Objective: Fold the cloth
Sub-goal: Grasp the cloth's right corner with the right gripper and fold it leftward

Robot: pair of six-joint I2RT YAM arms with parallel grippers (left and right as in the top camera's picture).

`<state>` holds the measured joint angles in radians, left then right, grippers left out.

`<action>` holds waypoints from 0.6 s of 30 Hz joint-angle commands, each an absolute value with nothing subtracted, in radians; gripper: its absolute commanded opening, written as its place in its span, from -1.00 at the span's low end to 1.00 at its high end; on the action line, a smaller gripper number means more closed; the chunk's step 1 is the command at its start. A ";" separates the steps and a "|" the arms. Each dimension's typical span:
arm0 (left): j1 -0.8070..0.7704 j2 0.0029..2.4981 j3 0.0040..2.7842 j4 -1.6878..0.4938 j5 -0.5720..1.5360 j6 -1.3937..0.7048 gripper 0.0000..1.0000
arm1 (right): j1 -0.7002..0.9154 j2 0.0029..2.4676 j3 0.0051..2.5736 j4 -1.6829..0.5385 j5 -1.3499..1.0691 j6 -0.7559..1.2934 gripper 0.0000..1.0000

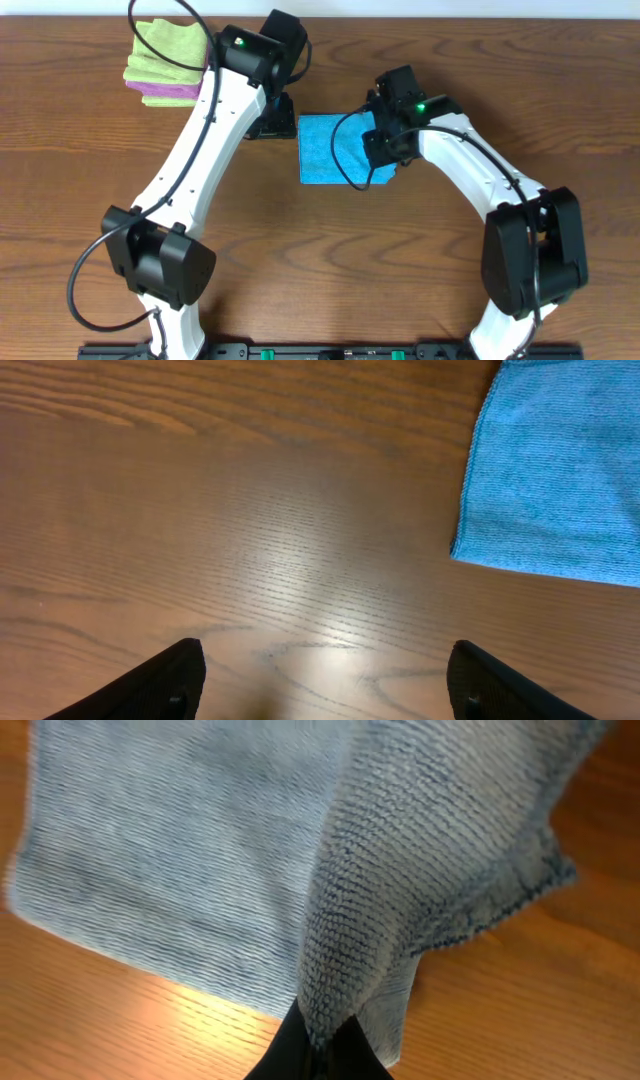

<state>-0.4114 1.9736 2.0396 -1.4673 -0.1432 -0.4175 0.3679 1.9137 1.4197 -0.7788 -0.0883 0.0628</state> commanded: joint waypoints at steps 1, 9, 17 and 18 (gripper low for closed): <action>-0.402 1.960 2.039 -1.481 -0.167 -0.405 0.57 | 0.393 1.888 1.463 -0.778 -0.075 0.047 -0.97; -0.397 1.937 2.039 -1.488 -0.170 -0.387 0.51 | 0.447 1.888 1.468 -0.772 -0.073 0.051 -0.97; -0.372 1.887 2.039 -1.516 -0.195 -0.379 0.52 | 0.496 1.889 1.468 -0.760 -0.049 0.075 -0.97; -0.367 1.881 2.039 -1.522 -0.194 -0.379 0.52 | 0.502 1.889 1.468 -0.759 -0.048 0.075 -0.97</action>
<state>-0.3820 1.9167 2.0396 -1.5108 -0.1684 -0.3916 0.4843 1.9133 1.4475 -0.7624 -0.0666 0.0639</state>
